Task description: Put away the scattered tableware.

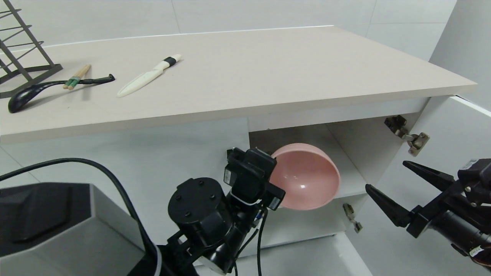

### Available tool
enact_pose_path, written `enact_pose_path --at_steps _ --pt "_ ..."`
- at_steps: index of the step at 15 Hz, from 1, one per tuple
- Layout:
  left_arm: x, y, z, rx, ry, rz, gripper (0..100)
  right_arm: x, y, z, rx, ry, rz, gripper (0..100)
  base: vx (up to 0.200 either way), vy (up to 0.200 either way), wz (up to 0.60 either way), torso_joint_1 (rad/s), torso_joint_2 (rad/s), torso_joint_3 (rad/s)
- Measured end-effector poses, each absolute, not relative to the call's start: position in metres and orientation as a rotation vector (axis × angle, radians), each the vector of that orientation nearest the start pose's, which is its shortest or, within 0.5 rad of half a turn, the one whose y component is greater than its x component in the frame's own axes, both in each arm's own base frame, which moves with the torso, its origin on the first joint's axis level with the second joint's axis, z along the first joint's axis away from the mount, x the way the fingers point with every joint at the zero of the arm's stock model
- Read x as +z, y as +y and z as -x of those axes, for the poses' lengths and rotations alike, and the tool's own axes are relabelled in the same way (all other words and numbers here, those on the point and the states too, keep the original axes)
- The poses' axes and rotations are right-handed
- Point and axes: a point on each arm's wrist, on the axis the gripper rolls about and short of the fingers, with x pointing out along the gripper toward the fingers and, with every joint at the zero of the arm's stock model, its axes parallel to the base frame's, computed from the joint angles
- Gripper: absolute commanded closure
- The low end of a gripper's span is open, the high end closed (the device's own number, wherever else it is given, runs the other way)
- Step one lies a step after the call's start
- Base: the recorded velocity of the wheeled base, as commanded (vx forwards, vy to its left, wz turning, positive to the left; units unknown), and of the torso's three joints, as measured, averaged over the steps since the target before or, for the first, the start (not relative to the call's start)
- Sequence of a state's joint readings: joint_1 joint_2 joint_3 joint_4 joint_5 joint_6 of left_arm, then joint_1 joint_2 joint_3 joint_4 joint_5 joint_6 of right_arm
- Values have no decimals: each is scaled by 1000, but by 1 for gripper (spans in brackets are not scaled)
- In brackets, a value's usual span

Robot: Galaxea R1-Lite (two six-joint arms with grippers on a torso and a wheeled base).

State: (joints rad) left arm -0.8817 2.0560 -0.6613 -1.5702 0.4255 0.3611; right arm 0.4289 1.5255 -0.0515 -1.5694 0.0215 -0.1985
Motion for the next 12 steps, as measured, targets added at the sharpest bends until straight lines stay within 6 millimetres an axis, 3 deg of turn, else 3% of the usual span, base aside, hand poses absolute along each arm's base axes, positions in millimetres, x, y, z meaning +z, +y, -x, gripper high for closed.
enact_pose_path --at_steps 3,7,12 --pt "118 -281 -237 -381 -227 -214 100 140 72 -158 437 -129 196 0 0 0 0 0 0 0" --pt "107 -300 -233 -419 -215 -181 100 150 77 -165 436 -177 179 0 0 0 0 0 0 0" --pt "114 -320 -230 -449 -258 -121 100 149 82 -177 441 -160 143 0 0 0 0 0 0 0"
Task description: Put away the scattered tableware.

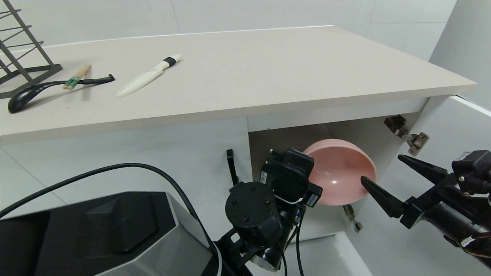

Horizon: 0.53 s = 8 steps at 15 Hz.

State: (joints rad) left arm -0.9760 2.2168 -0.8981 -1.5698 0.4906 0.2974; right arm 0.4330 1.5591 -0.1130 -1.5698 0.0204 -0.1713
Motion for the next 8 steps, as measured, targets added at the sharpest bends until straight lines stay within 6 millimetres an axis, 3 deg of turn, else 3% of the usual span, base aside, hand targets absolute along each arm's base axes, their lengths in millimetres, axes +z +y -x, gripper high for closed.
enact_pose_path --at_steps 8 --pt "117 -324 -226 -464 -257 -72 100 146 89 -195 434 -145 140 0 0 0 0 0 0 0"
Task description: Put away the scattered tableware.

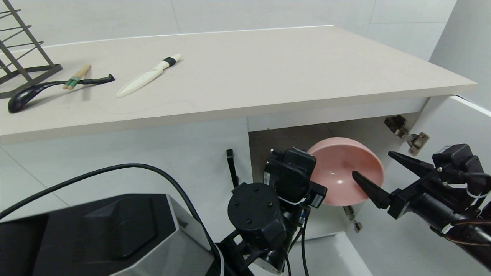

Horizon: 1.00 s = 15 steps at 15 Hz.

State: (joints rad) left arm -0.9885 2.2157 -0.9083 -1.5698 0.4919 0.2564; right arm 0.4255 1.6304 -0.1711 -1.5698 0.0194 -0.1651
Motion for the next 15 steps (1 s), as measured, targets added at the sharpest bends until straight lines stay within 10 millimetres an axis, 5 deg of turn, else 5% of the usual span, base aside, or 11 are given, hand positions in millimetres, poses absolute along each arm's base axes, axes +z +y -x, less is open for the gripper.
enact_pose_path --at_steps 1,7,8,15 --pt "116 -324 -226 -464 -257 -72 100 145 89 -196 435 -143 140 100 0 0 0 0 0 0" --pt "117 -325 -226 -465 -258 -67 100 146 93 -197 438 -148 136 100 0 0 0 0 0 0" --pt "116 -324 -227 -463 -255 -68 0 146 94 -197 448 -149 136 100 0 0 0 0 0 0" --pt "130 -318 -210 -513 -244 31 0 141 93 -199 448 -123 127 100 0 0 0 0 0 0"
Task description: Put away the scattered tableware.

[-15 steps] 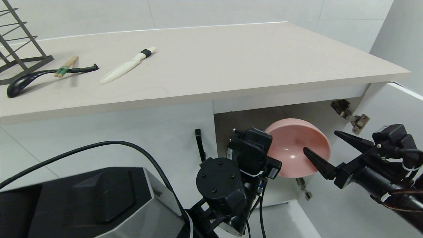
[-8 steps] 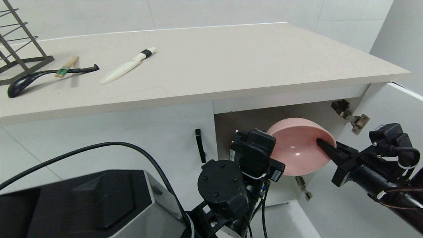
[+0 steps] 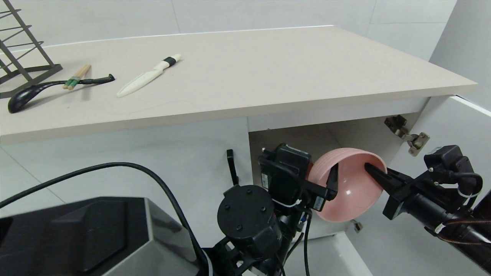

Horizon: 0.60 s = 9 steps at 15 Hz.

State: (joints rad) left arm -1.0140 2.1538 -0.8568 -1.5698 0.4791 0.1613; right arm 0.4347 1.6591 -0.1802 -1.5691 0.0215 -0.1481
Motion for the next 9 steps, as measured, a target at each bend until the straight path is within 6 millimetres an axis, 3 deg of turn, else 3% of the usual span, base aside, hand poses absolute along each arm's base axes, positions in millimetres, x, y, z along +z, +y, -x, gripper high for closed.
enact_pose_path --at_steps 2,4,7,9 --pt "145 -310 -196 -637 -250 122 0 138 93 -201 447 -107 116 100 0 0 0 0 0 0" --pt "150 -289 -176 -818 -220 139 0 136 93 -201 445 -95 107 100 0 0 0 0 0 0" --pt "145 -238 -143 -1116 -144 75 0 127 90 -195 448 -45 109 100 0 0 0 0 0 0" --pt "143 -194 -132 -1190 -143 -11 0 120 86 -191 438 -4 107 100 0 0 0 0 0 0"
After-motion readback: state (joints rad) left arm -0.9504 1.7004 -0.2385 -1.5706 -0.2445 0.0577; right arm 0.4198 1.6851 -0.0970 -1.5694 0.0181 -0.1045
